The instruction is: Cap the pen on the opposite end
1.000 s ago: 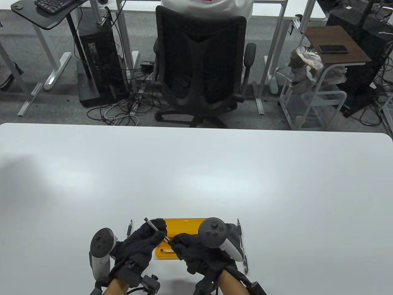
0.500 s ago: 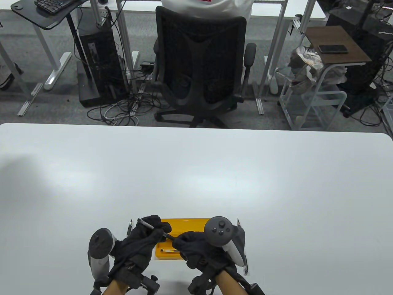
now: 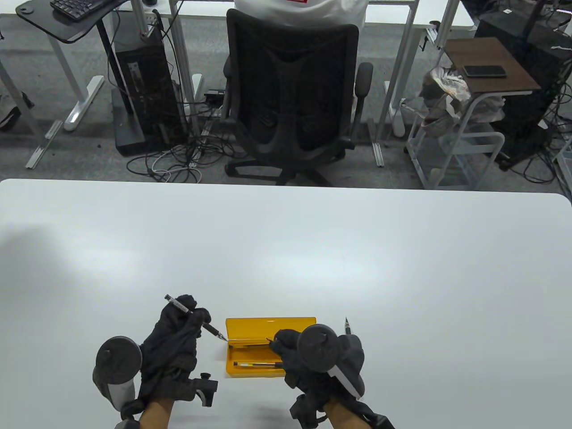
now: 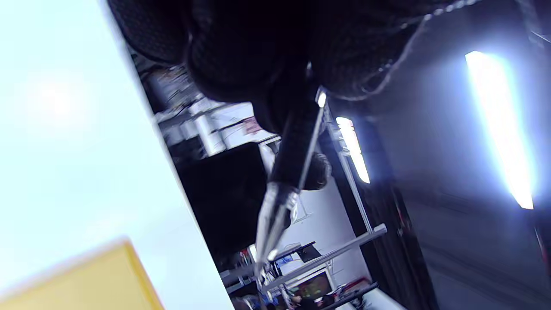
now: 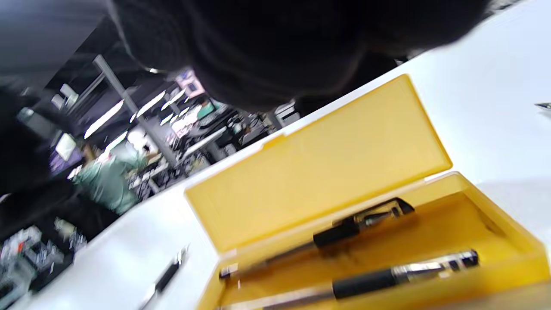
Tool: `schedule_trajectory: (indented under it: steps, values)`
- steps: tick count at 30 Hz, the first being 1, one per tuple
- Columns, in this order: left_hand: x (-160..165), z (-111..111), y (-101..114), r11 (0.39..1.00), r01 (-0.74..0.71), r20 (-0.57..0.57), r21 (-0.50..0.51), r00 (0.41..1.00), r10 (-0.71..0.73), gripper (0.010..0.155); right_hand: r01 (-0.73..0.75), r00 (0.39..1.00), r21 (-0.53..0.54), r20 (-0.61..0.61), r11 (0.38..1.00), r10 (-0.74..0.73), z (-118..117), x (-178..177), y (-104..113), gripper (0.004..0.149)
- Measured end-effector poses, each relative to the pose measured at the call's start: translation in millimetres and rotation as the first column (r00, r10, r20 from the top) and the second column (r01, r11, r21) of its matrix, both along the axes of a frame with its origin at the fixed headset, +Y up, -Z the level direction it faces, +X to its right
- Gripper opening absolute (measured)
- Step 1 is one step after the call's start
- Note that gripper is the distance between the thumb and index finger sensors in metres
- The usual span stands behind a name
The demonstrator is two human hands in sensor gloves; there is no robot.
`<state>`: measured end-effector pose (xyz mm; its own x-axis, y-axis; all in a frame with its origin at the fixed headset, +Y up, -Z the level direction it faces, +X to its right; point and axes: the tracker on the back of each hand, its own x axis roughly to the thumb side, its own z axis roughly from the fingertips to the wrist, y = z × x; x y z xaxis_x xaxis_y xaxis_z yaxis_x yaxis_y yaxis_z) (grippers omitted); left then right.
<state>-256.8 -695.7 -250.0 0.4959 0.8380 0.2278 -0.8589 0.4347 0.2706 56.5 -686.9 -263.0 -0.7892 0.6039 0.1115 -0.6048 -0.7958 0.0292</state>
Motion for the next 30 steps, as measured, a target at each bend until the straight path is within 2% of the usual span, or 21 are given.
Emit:
schedule_trajectory:
  steps: [2,5,8,11,13,14,16,23,30]
  values:
    - [4,1,1,0.999,0.040,0.032,0.012,0.999,-0.040,0.057,0.061,0.998,-0.014,0.033,0.998,-0.060,-3,8,-3,0.047]
    - [15,0,-4,0.999,0.032,0.104,-0.022,0.994,-0.030,0.055,0.026,0.999,-0.007,0.047,1.000,-0.025,-3,13,-6,0.046]
    - [28,1,-2,0.977,0.214,0.145,0.019,0.966,-0.214,0.052,0.060,0.998,-0.017,0.020,0.998,-0.060,-4,12,-10,0.046]
    - [49,6,4,0.867,0.487,0.172,0.107,0.850,-0.499,0.049,0.064,0.998,-0.026,0.015,0.998,-0.063,-5,12,-11,0.046]
    - [65,11,7,0.728,0.659,0.157,0.189,0.711,-0.685,0.048,0.104,0.994,-0.035,-0.038,0.994,-0.105,-5,11,-12,0.046]
    - [69,13,9,0.665,0.714,0.139,0.220,0.651,-0.746,0.047,0.120,0.991,-0.056,-0.056,0.991,-0.124,-6,10,-13,0.046]
    - [75,16,10,0.596,0.762,0.122,0.251,0.586,-0.801,0.047,0.128,0.989,-0.050,-0.074,0.990,-0.132,-5,10,-13,0.046]
    - [79,17,9,0.599,0.755,0.136,0.267,0.586,-0.799,0.047,0.125,0.988,-0.020,-0.094,0.992,-0.126,-4,7,-12,0.046]
    - [79,17,8,0.609,0.746,0.149,0.270,0.592,-0.792,0.047,0.072,0.989,-0.052,-0.127,0.996,-0.078,-4,3,-15,0.046]
